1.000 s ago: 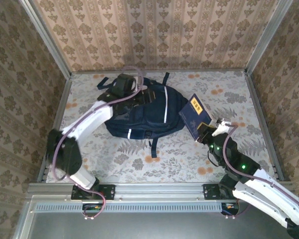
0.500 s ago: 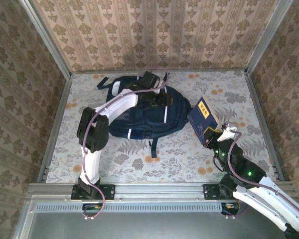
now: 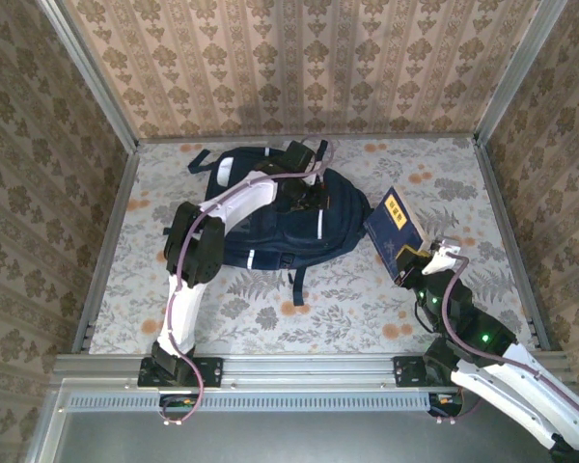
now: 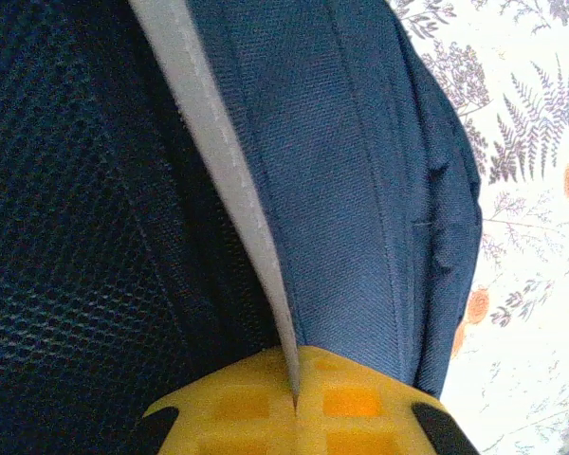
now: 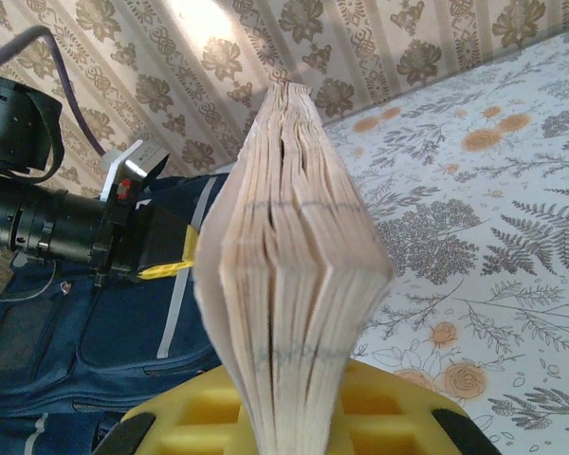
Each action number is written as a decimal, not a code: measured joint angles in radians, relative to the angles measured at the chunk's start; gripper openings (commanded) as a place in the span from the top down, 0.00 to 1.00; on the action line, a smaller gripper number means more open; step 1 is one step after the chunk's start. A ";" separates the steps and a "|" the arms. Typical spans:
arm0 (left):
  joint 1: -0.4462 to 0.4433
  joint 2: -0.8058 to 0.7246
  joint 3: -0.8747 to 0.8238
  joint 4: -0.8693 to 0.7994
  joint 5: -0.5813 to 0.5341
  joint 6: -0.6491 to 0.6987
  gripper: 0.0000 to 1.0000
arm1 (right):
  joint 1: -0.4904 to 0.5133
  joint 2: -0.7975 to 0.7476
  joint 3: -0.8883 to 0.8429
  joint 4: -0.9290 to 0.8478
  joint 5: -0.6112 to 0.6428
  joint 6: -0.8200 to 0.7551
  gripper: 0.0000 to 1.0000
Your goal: Pack the student bag
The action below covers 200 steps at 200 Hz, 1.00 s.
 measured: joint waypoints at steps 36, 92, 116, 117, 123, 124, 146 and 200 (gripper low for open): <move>0.005 -0.019 0.005 -0.026 0.015 0.041 1.00 | 0.000 0.003 0.014 -0.033 0.003 -0.039 1.00; 0.015 -0.283 0.004 -0.222 -0.053 0.183 1.00 | -0.007 0.012 0.105 -0.084 -0.008 -0.051 1.00; 0.036 -0.428 0.002 -0.314 -0.106 0.257 1.00 | -0.012 0.045 0.121 -0.064 -0.093 -0.041 1.00; 0.036 -0.431 0.002 -0.317 -0.107 0.260 1.00 | -0.012 0.047 0.121 -0.063 -0.097 -0.041 1.00; 0.043 -0.464 -0.005 -0.334 -0.112 0.276 1.00 | -0.013 0.068 0.124 -0.049 -0.136 -0.036 1.00; 0.044 -0.467 -0.006 -0.335 -0.113 0.277 1.00 | -0.013 0.071 0.125 -0.048 -0.140 -0.035 1.00; 0.082 -0.550 -0.053 -0.375 -0.088 0.320 1.00 | -0.021 0.192 0.168 -0.022 -0.305 -0.016 1.00; 0.182 -0.657 -0.194 -0.348 0.103 0.337 1.00 | -0.183 0.416 0.244 0.092 -0.724 0.180 1.00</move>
